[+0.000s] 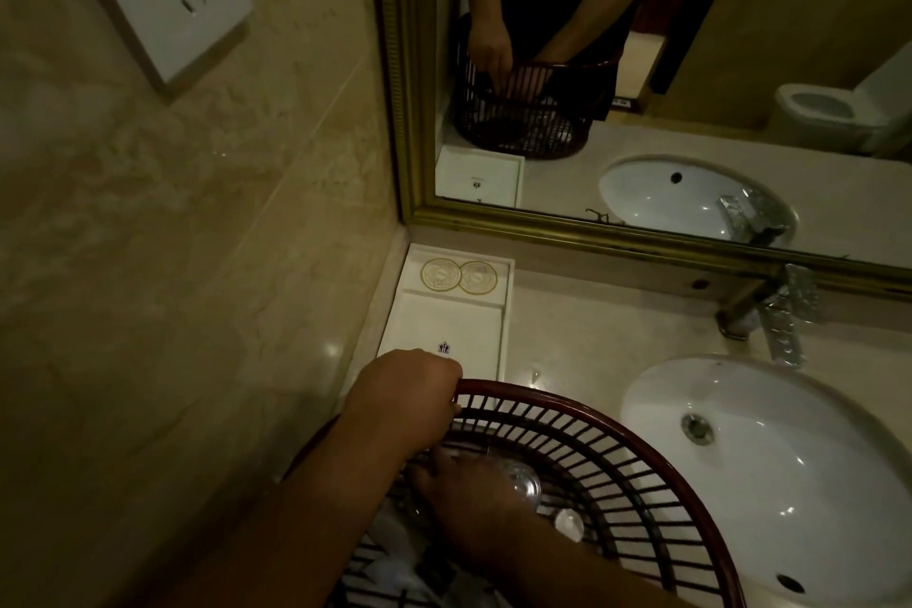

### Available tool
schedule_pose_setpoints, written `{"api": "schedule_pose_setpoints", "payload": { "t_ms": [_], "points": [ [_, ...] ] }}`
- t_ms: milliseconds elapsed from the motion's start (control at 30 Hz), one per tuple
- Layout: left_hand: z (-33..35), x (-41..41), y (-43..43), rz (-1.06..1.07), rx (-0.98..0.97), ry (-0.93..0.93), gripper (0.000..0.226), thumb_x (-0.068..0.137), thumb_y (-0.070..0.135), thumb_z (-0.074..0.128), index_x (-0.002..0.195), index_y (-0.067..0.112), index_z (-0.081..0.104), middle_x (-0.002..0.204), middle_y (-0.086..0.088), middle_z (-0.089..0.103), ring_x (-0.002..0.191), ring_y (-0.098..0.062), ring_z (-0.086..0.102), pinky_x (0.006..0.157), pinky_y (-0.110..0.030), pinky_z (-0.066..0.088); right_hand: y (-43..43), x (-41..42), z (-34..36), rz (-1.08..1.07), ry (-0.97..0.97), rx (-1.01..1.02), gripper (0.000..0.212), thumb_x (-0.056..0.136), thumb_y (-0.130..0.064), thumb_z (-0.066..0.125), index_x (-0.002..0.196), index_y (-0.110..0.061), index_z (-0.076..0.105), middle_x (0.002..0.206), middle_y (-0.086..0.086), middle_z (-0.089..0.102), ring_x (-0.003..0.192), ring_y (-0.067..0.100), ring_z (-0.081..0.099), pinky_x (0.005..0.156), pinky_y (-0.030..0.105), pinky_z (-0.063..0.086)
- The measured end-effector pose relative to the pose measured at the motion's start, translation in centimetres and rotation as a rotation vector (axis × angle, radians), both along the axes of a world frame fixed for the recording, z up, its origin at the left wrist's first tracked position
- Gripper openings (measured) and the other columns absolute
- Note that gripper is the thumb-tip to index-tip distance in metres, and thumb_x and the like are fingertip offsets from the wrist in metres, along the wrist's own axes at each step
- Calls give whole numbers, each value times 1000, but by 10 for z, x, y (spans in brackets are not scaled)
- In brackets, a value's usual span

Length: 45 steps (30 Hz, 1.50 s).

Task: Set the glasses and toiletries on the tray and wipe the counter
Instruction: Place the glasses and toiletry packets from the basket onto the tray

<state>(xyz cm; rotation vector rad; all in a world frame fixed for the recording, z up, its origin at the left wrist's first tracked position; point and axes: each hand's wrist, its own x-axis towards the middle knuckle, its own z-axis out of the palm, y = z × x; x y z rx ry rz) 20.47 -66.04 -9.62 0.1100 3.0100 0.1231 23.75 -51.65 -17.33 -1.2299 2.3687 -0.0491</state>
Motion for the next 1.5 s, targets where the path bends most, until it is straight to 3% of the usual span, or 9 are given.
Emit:
{"api": "schedule_pose_setpoints", "payload": {
  "t_ms": [233,467,600,700,900,1000,1133,1333,1500],
  "points": [
    [1,1,-1,-10,6,21,17,89,42,67,89,26,63,87,2,66,78,-20,64,60,-28,33,-13,4,-5,-33,-37,-18,41,103,-26,52,140,-12,41,133,26,47,102,50,62,69,51,49],
    [4,2,0,7,11,13,16,89,42,66,89,27,63,86,2,66,76,-19,63,59,-27,33,11,1,80,-46,-52,98,53,99,-25,56,145,-13,33,136,24,48,108,49,60,77,50,49],
    [9,0,0,13,19,-50,15,89,41,65,84,28,57,88,1,66,79,-20,63,62,-29,37,31,-7,164,-51,-108,132,75,90,-32,72,149,-22,26,140,16,46,113,38,60,87,46,52],
    [11,-2,1,20,27,-98,15,88,36,63,82,29,52,89,1,67,76,-19,60,63,-30,39,44,-11,220,-110,-105,75,90,80,-47,79,147,-40,19,140,0,46,120,28,59,92,41,53],
    [12,-3,2,98,55,-163,16,89,35,62,99,24,69,99,-2,70,91,-23,67,71,-30,48,49,-43,277,-244,55,-126,80,63,-72,75,127,-53,32,115,-17,58,92,6,59,72,29,54],
    [8,1,0,82,50,-74,14,90,33,64,96,20,68,95,-1,69,88,-23,67,65,-27,40,33,-84,263,-306,141,-212,83,58,-69,80,124,-52,34,112,-19,58,90,7,53,64,25,44],
    [7,2,0,9,44,-39,19,90,40,65,94,22,66,92,-1,67,82,-22,65,62,-29,37,-4,-155,198,-360,171,-206,87,63,-56,89,133,-38,39,118,-2,64,88,16,56,60,29,47],
    [11,2,-1,-14,75,2,16,89,38,68,95,23,68,87,-1,66,76,-23,65,60,-30,40,-64,-236,87,-342,107,-120,92,69,-46,91,142,-17,43,127,12,65,107,30,64,75,33,49],
    [3,0,-2,-33,57,-10,12,90,33,68,92,21,66,85,0,64,74,-22,63,60,-30,36,-100,-275,23,-411,86,-178,97,72,-37,91,147,-9,37,128,17,63,106,33,65,78,40,56]
  ]
}}
